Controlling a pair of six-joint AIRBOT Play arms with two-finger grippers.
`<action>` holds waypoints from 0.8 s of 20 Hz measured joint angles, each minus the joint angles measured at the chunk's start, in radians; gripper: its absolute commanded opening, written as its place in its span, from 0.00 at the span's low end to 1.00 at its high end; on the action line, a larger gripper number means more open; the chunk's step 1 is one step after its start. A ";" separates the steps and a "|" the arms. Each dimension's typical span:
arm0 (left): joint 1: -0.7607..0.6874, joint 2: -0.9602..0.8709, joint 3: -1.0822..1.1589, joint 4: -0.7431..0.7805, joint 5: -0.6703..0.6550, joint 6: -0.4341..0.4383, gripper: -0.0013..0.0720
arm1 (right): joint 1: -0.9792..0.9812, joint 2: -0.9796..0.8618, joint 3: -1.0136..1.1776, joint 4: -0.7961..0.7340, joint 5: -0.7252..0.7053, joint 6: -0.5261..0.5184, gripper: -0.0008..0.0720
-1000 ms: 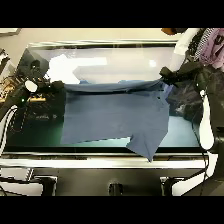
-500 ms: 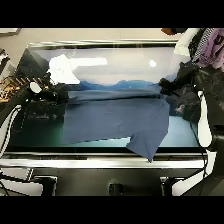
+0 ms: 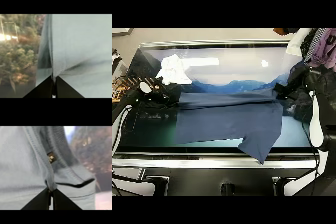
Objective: Fold the clothes and pants, and hang the long-sleeved shirts on hangers.
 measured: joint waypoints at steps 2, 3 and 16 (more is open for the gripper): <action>0.008 0.000 0.000 -0.001 -0.009 0.000 0.04 | -0.001 0.000 0.000 -0.021 0.001 0.003 0.05; 0.011 0.000 0.000 -0.001 -0.012 0.000 0.04 | -0.001 0.000 0.000 -0.027 0.002 0.004 0.05; -0.010 -0.026 0.000 0.002 -0.021 0.003 0.10 | -0.001 -0.057 -0.001 -0.022 -0.045 0.002 0.53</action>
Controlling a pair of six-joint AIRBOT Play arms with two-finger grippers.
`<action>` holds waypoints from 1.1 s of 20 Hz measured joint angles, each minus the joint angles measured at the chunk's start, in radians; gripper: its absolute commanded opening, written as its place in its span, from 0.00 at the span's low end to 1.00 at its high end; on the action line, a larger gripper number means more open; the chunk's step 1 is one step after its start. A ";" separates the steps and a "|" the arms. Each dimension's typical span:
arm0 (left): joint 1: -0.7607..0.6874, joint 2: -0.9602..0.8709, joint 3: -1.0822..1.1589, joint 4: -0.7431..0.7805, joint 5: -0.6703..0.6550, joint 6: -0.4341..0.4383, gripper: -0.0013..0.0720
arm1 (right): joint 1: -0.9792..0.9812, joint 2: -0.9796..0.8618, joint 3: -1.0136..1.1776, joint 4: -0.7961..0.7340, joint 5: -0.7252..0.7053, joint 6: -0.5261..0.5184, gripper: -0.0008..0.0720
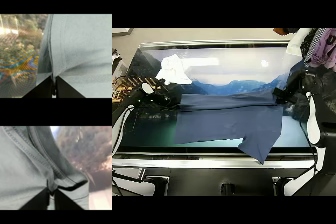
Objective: Fold the clothes and pants, and hang the long-sleeved shirts on hangers.
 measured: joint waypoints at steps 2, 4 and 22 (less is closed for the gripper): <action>0.004 0.007 0.003 0.000 -0.010 -0.002 0.28 | -0.002 0.001 0.000 0.016 -0.028 -0.016 0.56; 0.021 0.023 0.020 0.010 -0.041 0.005 0.28 | -0.006 0.029 0.000 0.036 -0.060 -0.065 0.59; 0.309 0.413 -0.328 -0.010 -0.236 0.055 0.28 | -0.346 0.609 -0.975 0.379 -0.050 -0.359 0.68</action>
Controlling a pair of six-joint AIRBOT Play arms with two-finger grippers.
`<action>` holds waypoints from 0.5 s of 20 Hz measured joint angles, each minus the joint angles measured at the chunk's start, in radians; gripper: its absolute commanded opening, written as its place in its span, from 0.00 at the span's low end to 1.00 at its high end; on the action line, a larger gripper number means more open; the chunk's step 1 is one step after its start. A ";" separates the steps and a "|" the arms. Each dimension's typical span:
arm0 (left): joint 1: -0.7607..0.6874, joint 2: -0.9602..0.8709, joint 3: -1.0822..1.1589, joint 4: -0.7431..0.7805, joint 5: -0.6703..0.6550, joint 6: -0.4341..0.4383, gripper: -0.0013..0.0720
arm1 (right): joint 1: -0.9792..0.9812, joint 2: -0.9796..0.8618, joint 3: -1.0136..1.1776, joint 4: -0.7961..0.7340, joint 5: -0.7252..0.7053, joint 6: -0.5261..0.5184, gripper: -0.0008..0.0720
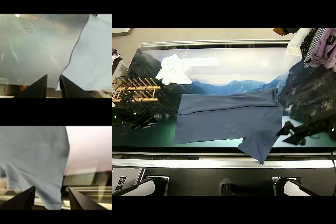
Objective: Fold the clothes and pants, and hang the long-sleeved shirts on hangers.
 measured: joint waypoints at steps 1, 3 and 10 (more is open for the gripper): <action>0.000 0.003 -0.006 -0.005 0.000 -0.006 0.28 | 0.000 0.005 -0.045 0.017 0.015 -0.009 0.67; 0.000 0.006 -0.014 -0.006 -0.009 -0.016 0.28 | 0.000 0.011 -0.109 0.044 0.044 -0.020 0.67; 0.000 0.022 -0.023 -0.011 -0.023 -0.031 0.28 | -0.001 0.016 -0.178 0.098 0.106 -0.039 0.67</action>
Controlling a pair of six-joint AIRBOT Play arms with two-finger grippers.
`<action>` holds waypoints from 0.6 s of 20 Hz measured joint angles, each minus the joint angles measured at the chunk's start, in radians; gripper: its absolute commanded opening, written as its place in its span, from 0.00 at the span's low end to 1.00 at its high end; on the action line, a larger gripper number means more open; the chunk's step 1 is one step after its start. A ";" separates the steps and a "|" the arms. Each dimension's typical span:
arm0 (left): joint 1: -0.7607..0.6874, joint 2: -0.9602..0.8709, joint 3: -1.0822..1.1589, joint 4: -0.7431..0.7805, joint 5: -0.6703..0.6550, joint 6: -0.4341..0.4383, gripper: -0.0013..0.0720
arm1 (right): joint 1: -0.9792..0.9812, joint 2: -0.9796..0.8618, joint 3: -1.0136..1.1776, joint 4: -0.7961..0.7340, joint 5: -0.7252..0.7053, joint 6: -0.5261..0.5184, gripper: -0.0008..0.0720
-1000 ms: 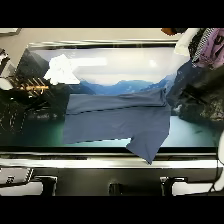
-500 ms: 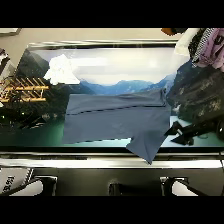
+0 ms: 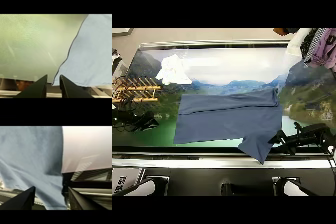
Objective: Fold the clothes and pants, and hang the long-sleeved shirts on hangers.
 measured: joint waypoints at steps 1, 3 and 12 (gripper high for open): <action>0.000 0.006 -0.002 0.000 0.000 0.000 0.28 | 0.000 -0.001 -0.004 0.012 0.011 -0.003 0.67; 0.002 0.023 -0.015 0.000 0.001 -0.001 0.28 | 0.000 -0.011 -0.014 0.032 0.026 -0.005 0.66; 0.054 0.198 -0.239 -0.007 0.026 -0.005 0.28 | -0.001 -0.033 -0.075 0.048 0.079 -0.031 0.11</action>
